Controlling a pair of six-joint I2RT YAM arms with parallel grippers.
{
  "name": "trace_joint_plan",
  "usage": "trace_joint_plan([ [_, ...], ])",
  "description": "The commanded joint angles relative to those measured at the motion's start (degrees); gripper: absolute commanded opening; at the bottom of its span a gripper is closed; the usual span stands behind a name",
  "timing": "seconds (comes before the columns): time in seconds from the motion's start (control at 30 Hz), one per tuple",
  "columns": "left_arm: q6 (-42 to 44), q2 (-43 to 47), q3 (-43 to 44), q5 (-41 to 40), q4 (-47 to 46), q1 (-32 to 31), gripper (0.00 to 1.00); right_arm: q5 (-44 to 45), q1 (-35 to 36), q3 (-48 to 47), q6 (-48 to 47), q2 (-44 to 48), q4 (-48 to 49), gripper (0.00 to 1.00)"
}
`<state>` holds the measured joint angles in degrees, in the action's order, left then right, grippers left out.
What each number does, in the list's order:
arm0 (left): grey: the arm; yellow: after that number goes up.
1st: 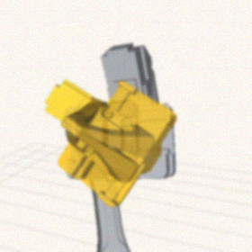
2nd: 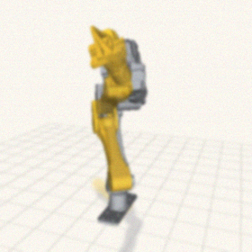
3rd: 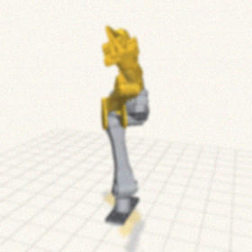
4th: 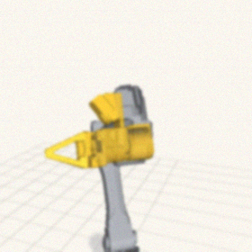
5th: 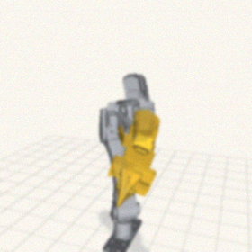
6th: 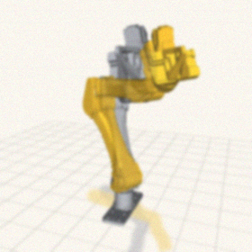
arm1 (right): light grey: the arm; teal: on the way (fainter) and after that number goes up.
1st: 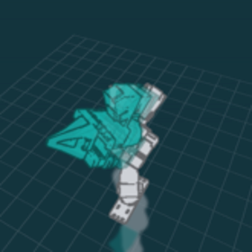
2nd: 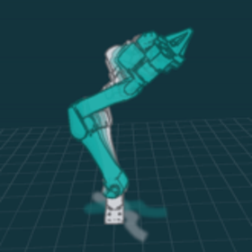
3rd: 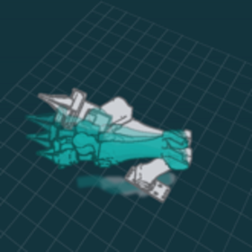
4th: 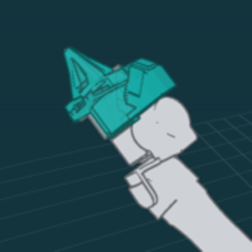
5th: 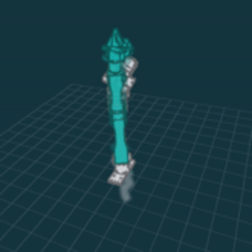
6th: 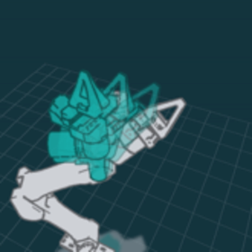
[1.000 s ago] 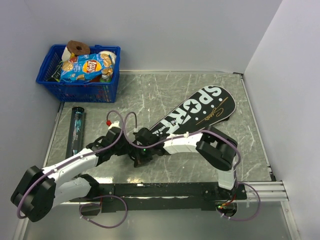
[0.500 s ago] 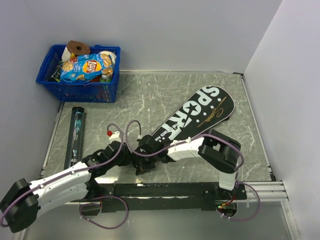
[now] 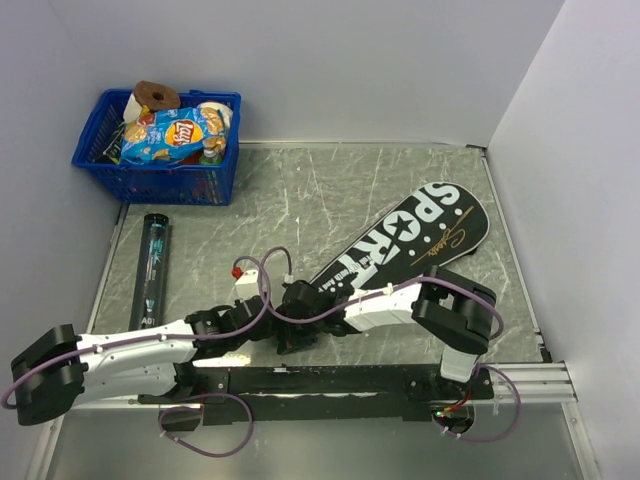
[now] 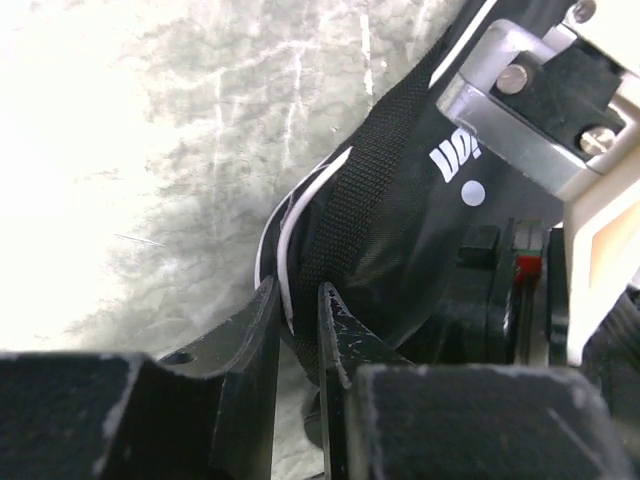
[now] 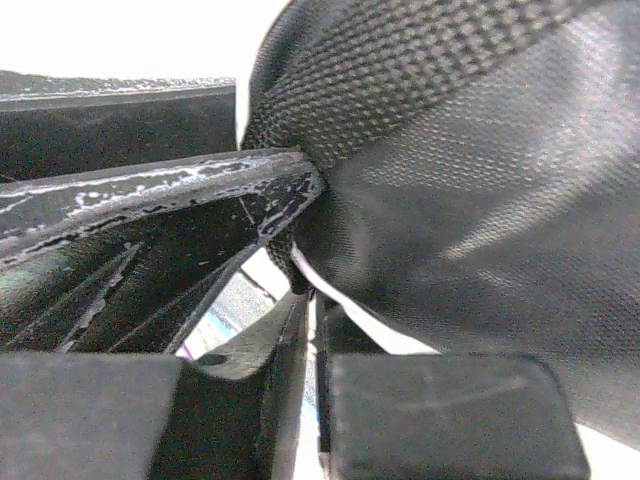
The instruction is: Pack up the badminton gear
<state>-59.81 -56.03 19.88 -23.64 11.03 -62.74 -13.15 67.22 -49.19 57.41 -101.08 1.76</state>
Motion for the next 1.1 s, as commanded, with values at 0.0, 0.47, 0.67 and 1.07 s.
trace_joint_plan([
  [0.0,-4.4,-0.5,2.8,11.3,-0.7,-3.6,0.01,9.5,-0.4,0.9,-1.6,3.1,6.1,0.23],
  [0.47,0.2,0.2,12.5,0.9,12.2,-3.3,0.02,23.6,-0.6,3.9,-11.8,27.3,-22.2,0.99],
  [0.67,2.2,-0.9,17.3,-3.6,16.0,-2.9,0.31,39.7,-2.7,-2.0,-14.5,35.0,-41.0,1.0],
  [1.07,7.5,-8.2,30.5,-12.6,23.2,-2.8,0.87,32.6,-20.7,-10.3,-28.1,39.7,-41.0,1.0],
])
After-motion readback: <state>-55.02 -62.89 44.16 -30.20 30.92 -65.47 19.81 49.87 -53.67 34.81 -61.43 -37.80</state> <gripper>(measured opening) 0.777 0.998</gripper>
